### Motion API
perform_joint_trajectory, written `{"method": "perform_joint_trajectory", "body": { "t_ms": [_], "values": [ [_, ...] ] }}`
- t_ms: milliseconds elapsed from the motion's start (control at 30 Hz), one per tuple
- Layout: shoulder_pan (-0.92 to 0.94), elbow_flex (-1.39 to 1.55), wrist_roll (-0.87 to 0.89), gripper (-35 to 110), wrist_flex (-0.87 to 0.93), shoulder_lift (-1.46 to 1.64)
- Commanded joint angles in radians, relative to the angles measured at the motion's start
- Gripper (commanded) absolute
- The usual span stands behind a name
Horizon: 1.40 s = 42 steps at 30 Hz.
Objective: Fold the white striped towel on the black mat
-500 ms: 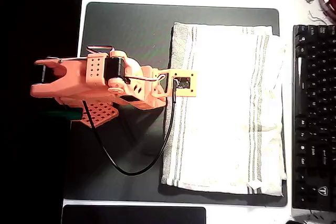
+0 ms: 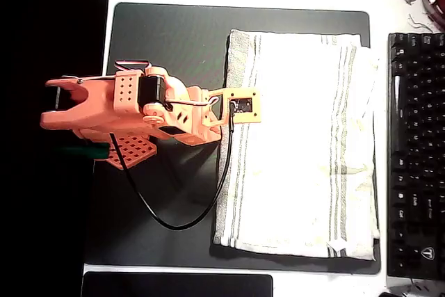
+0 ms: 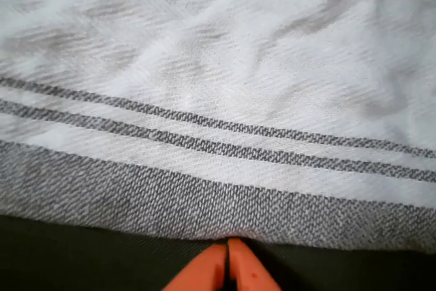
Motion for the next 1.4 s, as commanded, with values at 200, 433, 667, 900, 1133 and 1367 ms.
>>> {"method": "perform_joint_trajectory", "body": {
  "t_ms": [200,433,667,900,1133,1367],
  "values": [
    [-0.008,0.021,-0.04,0,0.023,0.021],
    [-0.003,0.021,-0.044,0,0.023,0.021],
    [-0.003,0.02,-0.035,0,0.023,0.021],
    [-0.002,0.02,-0.006,0,0.017,0.021],
    [-0.005,-0.005,0.003,0,-0.028,-0.032],
    [-0.002,-0.089,0.003,0,-0.031,-0.112]
  ]
}}
